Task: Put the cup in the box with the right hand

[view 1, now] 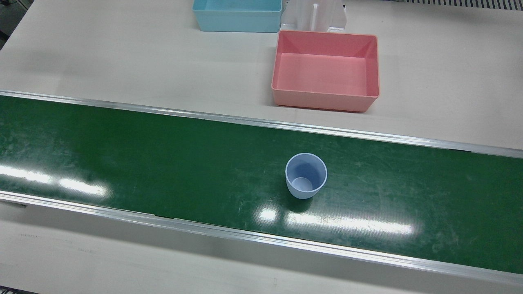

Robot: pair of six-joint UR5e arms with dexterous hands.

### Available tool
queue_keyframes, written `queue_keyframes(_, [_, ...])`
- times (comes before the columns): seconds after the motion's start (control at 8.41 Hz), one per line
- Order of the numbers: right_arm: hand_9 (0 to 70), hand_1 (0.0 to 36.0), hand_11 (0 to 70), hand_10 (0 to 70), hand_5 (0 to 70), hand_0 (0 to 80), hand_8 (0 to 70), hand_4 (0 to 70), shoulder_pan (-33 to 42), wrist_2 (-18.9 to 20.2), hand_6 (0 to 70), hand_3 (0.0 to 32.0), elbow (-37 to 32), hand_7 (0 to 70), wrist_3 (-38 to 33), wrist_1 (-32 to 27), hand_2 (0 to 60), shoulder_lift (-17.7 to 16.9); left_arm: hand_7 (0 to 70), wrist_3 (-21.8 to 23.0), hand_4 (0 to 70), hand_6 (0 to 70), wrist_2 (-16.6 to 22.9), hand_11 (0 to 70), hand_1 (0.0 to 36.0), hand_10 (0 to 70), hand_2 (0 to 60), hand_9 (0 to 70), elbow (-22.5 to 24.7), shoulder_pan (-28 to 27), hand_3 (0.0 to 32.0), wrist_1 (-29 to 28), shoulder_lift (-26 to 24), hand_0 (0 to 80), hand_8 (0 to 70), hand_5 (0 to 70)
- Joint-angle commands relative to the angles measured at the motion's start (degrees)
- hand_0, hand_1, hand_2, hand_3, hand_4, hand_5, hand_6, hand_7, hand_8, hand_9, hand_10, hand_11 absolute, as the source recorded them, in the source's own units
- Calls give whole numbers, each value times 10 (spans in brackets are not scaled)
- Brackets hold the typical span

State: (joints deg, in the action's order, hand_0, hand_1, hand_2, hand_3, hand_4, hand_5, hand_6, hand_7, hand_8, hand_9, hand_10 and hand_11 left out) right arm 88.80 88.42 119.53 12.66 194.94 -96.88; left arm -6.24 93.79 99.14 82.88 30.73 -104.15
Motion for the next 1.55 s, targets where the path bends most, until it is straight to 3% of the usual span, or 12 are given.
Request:
queue_keyframes(0.0, [468, 360, 450, 289, 201, 800, 374, 175, 0, 0, 188, 0, 0, 661, 1, 0, 163, 0, 0, 0, 0, 0, 1, 0, 0, 0, 0, 0, 0, 0, 0, 0, 0, 0, 0, 0])
queue_keyframes(1.43, [464, 360, 447, 286, 200, 800, 372, 167, 0, 0, 186, 0, 2, 653, 2, 0, 158, -1, 0, 0, 0, 0, 1, 0, 0, 0, 0, 0, 0, -1, 0, 0, 0, 0, 0, 0])
